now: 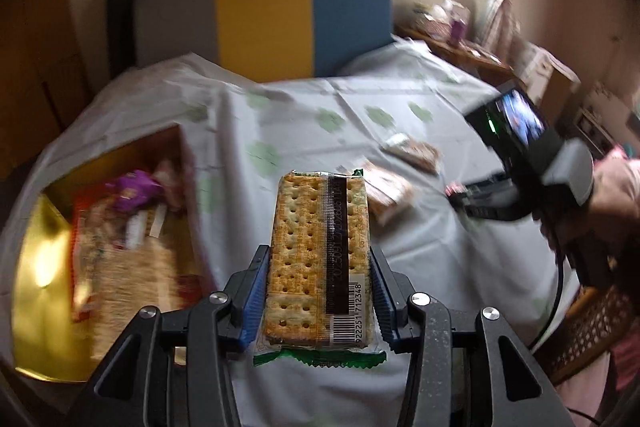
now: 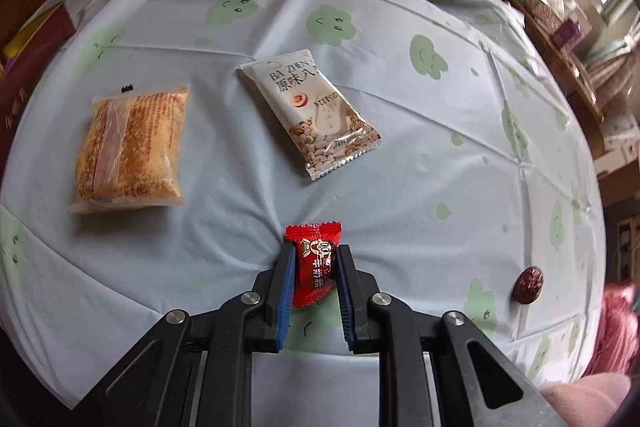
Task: Organize snacks
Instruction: 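Carry the saltine pack over the gold lid with the left gripper, then lower the saltine pack into the gold lid and open the left gripper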
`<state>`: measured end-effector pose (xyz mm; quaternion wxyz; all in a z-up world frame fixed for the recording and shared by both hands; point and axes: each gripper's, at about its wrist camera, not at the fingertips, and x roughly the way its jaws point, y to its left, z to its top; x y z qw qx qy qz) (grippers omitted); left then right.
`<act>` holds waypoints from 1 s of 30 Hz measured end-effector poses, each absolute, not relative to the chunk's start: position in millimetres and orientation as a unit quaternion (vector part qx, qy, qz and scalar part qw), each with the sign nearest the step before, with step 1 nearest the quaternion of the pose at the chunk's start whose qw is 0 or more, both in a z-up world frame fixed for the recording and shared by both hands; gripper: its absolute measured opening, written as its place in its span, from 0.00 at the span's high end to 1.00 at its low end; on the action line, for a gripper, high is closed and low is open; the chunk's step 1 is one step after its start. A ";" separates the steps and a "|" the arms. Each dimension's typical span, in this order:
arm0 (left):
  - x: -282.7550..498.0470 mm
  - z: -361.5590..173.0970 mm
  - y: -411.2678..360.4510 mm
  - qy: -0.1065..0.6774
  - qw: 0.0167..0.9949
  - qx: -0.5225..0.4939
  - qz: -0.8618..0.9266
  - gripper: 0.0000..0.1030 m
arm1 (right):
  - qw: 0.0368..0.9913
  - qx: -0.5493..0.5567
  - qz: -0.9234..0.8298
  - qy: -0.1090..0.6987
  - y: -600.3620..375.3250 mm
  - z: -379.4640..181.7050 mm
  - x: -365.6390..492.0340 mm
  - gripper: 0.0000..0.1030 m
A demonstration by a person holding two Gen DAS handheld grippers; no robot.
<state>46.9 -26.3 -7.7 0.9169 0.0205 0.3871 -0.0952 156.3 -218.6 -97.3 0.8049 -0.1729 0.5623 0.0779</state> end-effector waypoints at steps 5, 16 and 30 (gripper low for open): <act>44.7 10.2 1.4 0.365 0.930 0.003 -0.051 0.54 | 0.806 -0.190 0.078 0.555 -208.1 -97.5 146.1 0.80; 40.1 12.2 67.5 0.362 0.930 -0.039 0.047 0.54 | 0.807 -0.189 0.076 0.555 -205.2 -94.5 141.1 0.80; 32.1 -5.4 155.2 0.384 0.906 -0.114 0.137 0.54 | 0.807 -0.200 0.075 0.550 -209.9 -95.7 145.1 0.80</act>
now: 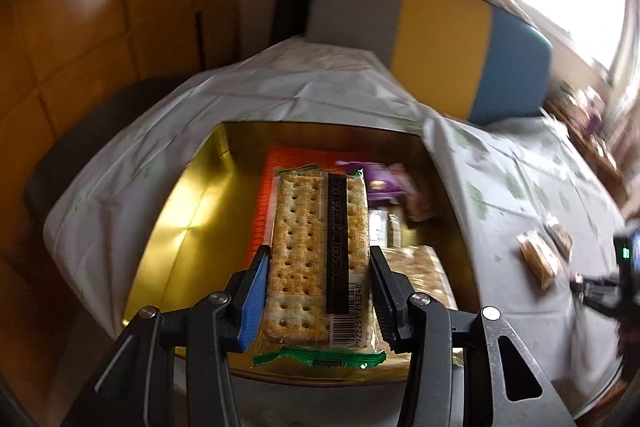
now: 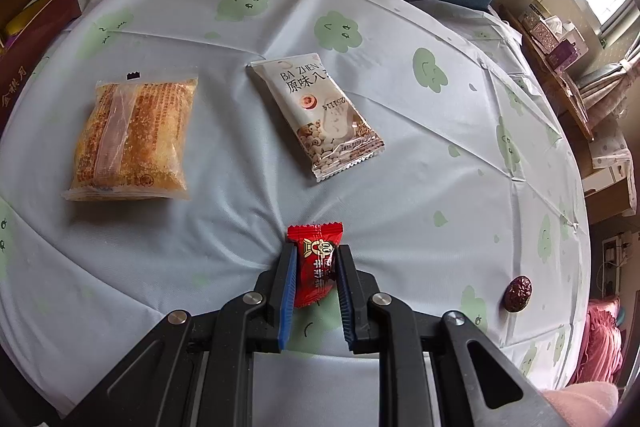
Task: Organize snacks
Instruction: 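Lower the saltine pack into the gold lid and open the left gripper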
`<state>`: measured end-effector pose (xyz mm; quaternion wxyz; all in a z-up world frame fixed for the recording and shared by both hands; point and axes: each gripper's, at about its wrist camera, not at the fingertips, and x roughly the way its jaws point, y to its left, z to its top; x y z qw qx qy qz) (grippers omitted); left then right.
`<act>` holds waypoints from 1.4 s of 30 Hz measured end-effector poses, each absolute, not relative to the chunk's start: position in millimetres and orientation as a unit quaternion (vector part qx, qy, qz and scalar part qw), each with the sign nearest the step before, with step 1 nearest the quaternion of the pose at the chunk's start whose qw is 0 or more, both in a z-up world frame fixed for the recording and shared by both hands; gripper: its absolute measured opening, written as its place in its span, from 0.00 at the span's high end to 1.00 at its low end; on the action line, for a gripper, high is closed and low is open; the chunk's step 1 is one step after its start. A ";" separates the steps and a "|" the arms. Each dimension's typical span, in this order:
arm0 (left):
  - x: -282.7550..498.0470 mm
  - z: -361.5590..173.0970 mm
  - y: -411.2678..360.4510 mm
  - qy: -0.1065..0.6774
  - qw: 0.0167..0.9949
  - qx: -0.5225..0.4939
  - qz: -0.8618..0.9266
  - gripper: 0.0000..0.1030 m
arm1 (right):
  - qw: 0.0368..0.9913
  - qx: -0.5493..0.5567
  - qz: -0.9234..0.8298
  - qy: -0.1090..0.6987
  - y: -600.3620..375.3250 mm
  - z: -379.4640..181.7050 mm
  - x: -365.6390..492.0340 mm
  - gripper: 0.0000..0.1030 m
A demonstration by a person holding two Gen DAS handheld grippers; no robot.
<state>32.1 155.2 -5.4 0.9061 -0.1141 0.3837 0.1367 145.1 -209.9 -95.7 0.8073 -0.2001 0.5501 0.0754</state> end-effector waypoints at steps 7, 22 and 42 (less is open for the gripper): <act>23.5 -17.3 221.5 0.398 0.873 -0.221 0.176 0.54 | 0.807 -0.208 0.075 0.548 -207.8 -94.7 142.9 0.81; 46.8 -45.4 215.4 0.442 0.855 -0.207 0.177 0.53 | 0.807 -0.215 0.073 0.545 -206.7 -92.3 138.7 0.81; 35.5 -30.8 184.6 0.416 0.878 -0.127 0.202 0.53 | 0.807 -0.218 0.073 0.543 -207.1 -91.9 137.5 0.81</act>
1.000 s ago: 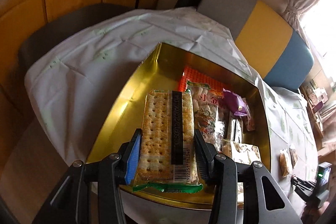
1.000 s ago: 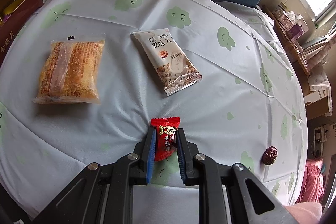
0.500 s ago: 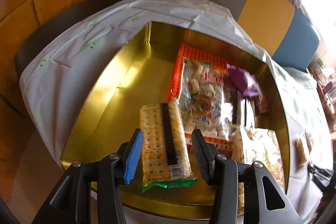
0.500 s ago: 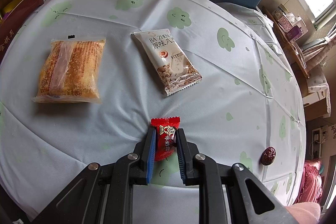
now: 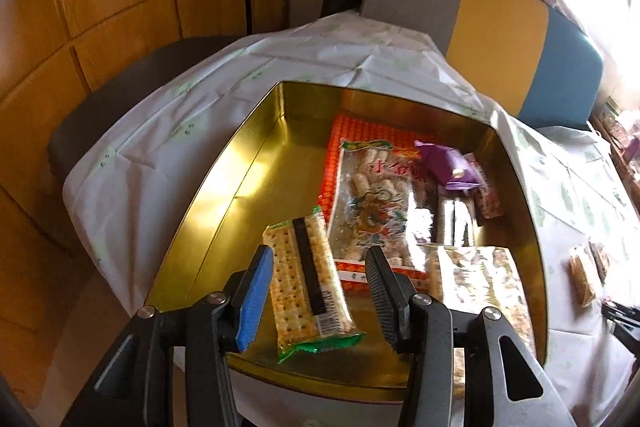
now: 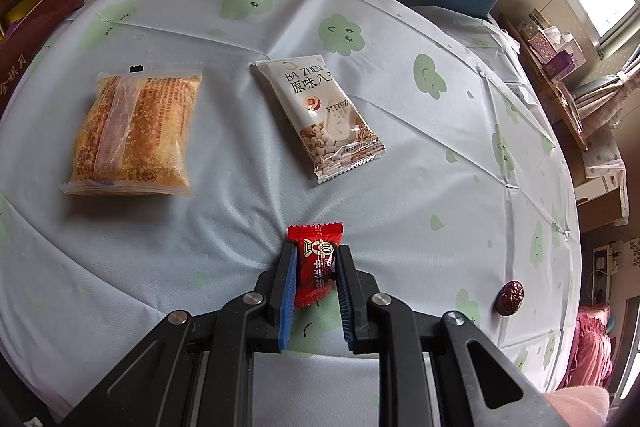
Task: Organize snacks
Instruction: 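Lower the saltine pack into the gold lid and open the left gripper, then carry the red candy into the gold lid and open the right gripper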
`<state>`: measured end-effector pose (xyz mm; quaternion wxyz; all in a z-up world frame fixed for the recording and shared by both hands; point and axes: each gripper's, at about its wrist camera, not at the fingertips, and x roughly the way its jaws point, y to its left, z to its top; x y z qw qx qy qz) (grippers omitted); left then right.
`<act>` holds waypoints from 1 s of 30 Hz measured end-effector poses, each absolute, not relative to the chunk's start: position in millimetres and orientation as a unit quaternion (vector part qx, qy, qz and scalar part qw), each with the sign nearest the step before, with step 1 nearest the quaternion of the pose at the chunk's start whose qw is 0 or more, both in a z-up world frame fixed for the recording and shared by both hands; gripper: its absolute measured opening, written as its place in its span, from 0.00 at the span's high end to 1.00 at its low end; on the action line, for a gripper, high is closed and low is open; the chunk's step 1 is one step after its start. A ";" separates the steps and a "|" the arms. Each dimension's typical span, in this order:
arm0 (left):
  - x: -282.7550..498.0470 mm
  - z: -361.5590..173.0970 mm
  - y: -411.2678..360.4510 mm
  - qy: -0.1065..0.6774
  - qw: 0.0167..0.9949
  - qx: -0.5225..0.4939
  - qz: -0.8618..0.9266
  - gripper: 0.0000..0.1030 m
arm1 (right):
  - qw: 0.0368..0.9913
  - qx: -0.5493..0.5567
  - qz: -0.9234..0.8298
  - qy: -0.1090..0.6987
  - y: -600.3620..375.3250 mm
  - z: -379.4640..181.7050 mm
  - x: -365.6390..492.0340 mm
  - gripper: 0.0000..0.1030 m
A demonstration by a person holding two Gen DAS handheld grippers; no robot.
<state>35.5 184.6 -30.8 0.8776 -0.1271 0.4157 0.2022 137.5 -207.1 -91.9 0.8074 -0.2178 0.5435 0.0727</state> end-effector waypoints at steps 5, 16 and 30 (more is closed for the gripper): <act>32.3 -17.7 174.6 0.400 0.888 -0.115 0.196 0.53 | 0.808 -0.215 0.070 0.543 -208.2 -91.6 137.2 0.81; 21.0 -4.5 162.0 0.383 0.899 -0.105 0.186 0.53 | 0.809 -0.201 0.070 0.549 -212.6 -89.4 140.6 0.82; 11.1 0.6 156.2 0.367 0.908 -0.099 0.178 0.53 | 0.801 -0.150 0.071 0.575 -236.2 -83.7 154.2 0.83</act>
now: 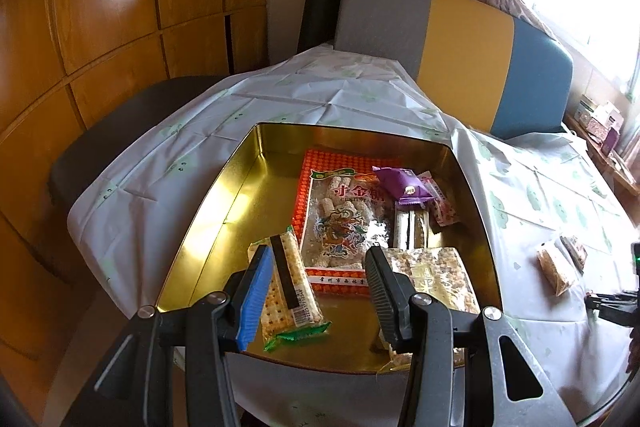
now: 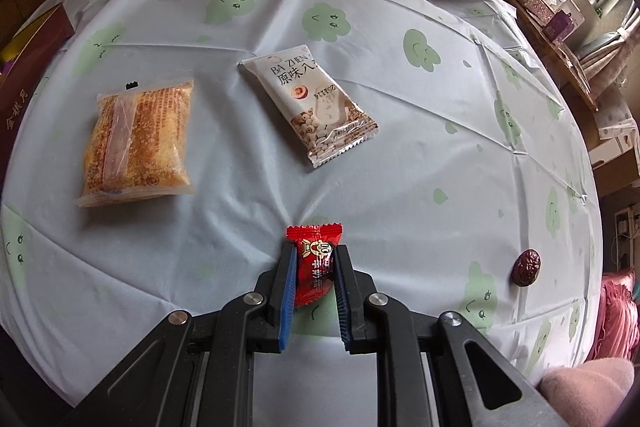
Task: Organize snacks
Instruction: 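Carry the red candy into the gold lid and open the right gripper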
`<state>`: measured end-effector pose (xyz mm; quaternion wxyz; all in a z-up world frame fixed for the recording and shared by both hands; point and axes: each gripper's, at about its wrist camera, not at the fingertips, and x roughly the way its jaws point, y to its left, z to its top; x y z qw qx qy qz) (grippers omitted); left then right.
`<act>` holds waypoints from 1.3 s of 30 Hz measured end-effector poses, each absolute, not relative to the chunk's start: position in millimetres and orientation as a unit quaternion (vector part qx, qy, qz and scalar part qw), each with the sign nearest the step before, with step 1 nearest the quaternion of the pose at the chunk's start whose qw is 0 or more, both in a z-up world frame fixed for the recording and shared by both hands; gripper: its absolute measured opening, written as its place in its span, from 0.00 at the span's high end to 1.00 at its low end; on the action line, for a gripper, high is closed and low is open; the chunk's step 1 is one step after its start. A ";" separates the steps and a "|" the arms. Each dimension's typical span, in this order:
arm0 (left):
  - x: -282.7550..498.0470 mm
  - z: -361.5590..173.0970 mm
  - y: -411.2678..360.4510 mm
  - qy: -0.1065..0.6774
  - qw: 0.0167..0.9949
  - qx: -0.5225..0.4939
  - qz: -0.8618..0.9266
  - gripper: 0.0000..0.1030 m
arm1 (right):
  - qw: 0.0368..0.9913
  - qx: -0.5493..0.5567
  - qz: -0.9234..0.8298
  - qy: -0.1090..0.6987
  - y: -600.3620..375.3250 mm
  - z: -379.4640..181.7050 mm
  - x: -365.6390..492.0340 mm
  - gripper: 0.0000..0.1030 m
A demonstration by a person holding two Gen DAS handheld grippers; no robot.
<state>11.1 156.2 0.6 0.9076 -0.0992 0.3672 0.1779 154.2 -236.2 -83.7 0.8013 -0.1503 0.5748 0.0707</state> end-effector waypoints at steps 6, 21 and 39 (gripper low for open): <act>9.4 0.4 156.4 0.365 0.908 -0.101 0.179 0.53 | 0.798 -0.143 0.077 0.580 -235.8 -81.6 157.0 0.83; 9.9 -3.9 162.1 0.364 0.907 -0.106 0.186 0.53 | 0.833 -0.105 0.175 0.514 -176.8 -38.9 131.3 0.84; 8.9 -12.2 182.7 0.368 0.896 -0.130 0.213 0.53 | 0.792 -0.096 0.381 0.468 0.1 -1.2 116.4 0.83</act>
